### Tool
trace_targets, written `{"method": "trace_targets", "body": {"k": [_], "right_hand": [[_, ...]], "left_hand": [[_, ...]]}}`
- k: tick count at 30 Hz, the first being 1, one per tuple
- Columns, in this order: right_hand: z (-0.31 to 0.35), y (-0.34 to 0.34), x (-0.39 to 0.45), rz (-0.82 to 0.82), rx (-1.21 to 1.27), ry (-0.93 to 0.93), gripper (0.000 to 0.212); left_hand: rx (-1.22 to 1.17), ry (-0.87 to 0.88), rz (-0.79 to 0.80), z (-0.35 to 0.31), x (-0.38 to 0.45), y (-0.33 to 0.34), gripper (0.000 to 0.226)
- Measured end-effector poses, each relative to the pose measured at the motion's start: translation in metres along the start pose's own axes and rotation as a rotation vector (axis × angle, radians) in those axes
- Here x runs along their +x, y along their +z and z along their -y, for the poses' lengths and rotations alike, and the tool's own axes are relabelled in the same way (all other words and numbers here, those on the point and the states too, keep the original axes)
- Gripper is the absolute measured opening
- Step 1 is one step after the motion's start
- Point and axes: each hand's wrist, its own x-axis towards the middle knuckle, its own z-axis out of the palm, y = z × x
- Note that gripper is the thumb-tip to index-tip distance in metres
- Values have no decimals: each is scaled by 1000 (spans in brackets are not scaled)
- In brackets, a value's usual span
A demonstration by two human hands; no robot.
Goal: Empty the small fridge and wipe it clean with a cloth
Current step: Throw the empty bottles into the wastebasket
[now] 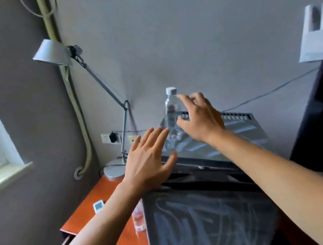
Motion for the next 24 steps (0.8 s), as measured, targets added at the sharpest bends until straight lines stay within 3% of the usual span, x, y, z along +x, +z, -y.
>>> {"method": "trace_targets", "body": {"k": [4, 6, 8, 11, 15, 17, 20, 24], "right_hand": [[20, 28, 75, 144, -50, 117, 67], [21, 38, 89, 178, -60, 163, 55], [20, 37, 85, 144, -55, 142, 38], [10, 15, 57, 70, 2, 84, 34], [-30, -38, -29, -102, 46, 47, 39], [-65, -79, -83, -255, -24, 121, 37], [-129, -146, -173, -490, -147, 363, 36], [-213, -195, -324, -486, -239, 765, 35]], "left_hand": [[1, -16, 30, 41, 7, -3, 74], [-3, -6, 35, 54, 6, -2, 74], [-16, 9, 45, 59, 6, 4, 75], [-83, 34, 63, 49, 11, 17, 77], [-222, 178, 56, -19, 13, 46, 80], [-325, 322, -34, -72, 2, 64, 72], [-518, 486, -135, -150, -35, 95, 56], [-626, 665, 76, -245, -104, 155, 53]]}}
